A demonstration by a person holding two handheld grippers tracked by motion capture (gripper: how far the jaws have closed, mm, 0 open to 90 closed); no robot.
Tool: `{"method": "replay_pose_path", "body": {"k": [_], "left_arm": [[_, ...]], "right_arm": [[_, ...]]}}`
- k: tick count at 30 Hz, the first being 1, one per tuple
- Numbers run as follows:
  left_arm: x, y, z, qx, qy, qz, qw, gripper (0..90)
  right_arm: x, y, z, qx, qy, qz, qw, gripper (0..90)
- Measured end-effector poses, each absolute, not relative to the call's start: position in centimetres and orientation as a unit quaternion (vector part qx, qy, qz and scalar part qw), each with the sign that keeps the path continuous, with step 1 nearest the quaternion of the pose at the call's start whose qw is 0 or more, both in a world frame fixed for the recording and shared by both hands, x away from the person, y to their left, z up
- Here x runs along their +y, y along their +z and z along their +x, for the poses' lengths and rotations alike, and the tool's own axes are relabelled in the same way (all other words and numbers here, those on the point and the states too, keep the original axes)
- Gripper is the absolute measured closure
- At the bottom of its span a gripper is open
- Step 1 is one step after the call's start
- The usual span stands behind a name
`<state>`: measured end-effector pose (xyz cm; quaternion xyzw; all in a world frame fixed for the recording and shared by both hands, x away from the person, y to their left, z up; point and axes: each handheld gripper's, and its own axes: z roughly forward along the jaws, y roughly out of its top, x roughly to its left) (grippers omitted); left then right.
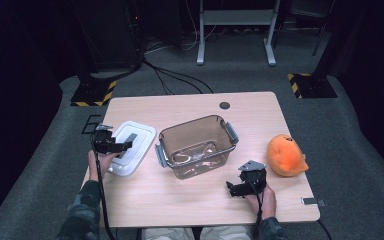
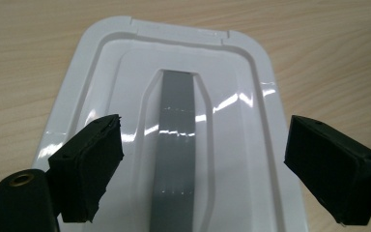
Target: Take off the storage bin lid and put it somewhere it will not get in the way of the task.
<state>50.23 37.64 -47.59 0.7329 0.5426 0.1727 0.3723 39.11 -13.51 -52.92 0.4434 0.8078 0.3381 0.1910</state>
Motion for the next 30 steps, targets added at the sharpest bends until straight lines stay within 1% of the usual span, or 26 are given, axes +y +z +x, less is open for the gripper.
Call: {"method": "replay_pose_path", "body": {"k": [1,2,7,9,24,30], "left_arm": [[37.4,-47.4,50.0,0.541,0.172,0.731,0.378,11.7],[37.2,-47.0,49.8,0.530,0.182,0.737,0.377,11.3],[36.1,-46.5,48.5,0.505,0.186,0.753,0.378,9.7],[35.6,-46.6,47.9,0.497,0.185,0.760,0.376,8.3],[32.3,-47.3,43.2,0.448,0.189,0.794,0.366,6.1],[30.8,-48.0,41.4,0.425,0.202,0.805,0.363,5.8]], "right_arm": [[-13.5,-52.9,39.1,0.808,0.338,0.442,0.193,0.0],[-13.5,-52.9,39.1,0.808,0.339,0.443,0.193,0.0],[-13.6,-53.0,39.2,0.807,0.339,0.443,0.193,0.0],[-13.6,-53.0,39.2,0.807,0.339,0.443,0.192,0.0],[-13.6,-52.9,39.2,0.808,0.340,0.443,0.190,0.0],[-13.6,-52.9,39.2,0.808,0.340,0.442,0.190,0.0]]}}
